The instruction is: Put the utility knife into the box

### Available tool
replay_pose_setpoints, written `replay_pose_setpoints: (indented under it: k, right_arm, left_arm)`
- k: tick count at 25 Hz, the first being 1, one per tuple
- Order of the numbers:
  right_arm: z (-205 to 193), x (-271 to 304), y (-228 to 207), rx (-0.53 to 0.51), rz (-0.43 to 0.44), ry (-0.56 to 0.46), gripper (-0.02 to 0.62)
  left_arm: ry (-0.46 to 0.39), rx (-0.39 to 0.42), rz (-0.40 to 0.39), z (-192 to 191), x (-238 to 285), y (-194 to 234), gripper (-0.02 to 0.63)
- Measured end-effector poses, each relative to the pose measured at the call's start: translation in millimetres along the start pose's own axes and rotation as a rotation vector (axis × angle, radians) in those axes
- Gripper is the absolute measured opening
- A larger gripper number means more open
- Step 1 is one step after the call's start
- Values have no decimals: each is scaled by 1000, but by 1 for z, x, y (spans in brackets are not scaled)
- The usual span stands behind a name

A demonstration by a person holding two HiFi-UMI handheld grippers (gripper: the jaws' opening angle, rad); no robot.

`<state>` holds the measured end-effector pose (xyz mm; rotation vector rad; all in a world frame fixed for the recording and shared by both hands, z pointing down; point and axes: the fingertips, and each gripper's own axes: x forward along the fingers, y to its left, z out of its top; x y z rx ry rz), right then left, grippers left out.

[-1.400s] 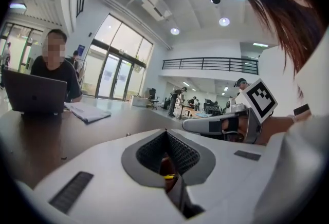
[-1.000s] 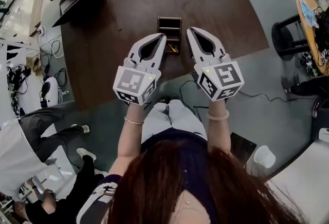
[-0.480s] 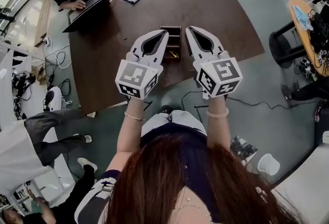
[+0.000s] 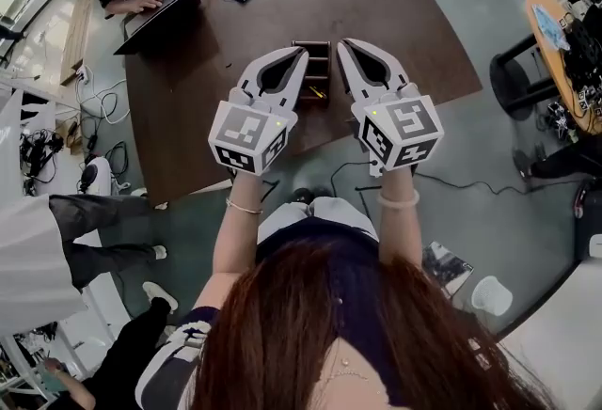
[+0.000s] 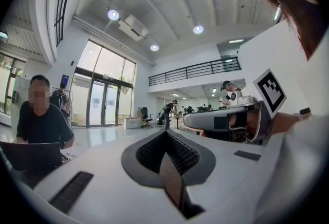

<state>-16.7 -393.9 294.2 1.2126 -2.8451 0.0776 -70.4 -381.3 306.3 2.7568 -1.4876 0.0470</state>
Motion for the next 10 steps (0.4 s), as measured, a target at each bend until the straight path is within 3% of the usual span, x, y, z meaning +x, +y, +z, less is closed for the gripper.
replay_pose_setpoints:
  k: [10]
  right_arm:
    - [-9, -6, 2, -104, -21, 44, 14]
  left_arm:
    - [-3, -9, 0, -3, -5, -5, -8]
